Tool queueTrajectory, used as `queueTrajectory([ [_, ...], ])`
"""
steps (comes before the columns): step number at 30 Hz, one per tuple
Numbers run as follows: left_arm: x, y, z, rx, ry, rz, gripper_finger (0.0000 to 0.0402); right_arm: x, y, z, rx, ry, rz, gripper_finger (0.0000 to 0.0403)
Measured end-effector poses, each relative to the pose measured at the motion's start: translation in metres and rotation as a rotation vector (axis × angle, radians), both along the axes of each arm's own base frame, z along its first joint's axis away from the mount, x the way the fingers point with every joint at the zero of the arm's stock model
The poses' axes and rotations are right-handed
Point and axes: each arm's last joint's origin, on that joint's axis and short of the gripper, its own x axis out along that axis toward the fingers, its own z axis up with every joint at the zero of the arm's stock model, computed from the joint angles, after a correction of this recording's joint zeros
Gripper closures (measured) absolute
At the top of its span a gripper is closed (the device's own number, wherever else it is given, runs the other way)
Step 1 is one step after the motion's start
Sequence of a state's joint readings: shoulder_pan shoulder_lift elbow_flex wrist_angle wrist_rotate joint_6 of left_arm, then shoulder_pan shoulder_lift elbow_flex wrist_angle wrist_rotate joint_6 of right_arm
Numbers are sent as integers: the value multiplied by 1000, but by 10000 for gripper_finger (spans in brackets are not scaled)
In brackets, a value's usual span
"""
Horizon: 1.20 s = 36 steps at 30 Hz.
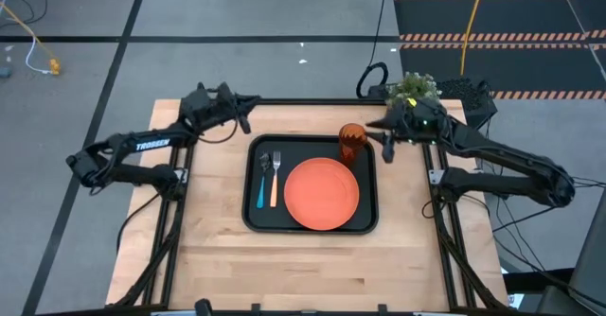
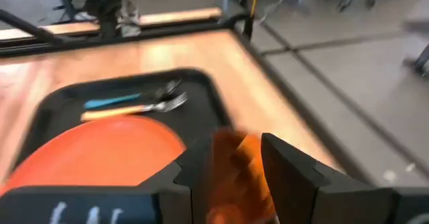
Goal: Pick and place plate/cup/fork/spoon on tray
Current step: Adjust the black serving tray
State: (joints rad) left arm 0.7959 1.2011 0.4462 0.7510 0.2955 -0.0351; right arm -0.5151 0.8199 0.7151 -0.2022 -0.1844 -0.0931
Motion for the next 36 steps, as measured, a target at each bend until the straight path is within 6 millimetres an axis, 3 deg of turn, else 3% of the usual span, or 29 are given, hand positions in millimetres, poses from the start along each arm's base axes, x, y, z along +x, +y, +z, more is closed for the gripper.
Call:
queueTrajectory([
  [6,12,10,12,-106,236,-21,371,-14,17,-3,175,43,-14,284],
  [16,23,-4,8,-143,321,-26,371,-26,44,-24,445,242,-11,284],
  [28,24,-6,-1,-226,367,23,371,-26,53,-61,404,356,80,284],
  [36,31,4,-25,-250,467,121,371,-22,52,-64,373,329,101,284],
])
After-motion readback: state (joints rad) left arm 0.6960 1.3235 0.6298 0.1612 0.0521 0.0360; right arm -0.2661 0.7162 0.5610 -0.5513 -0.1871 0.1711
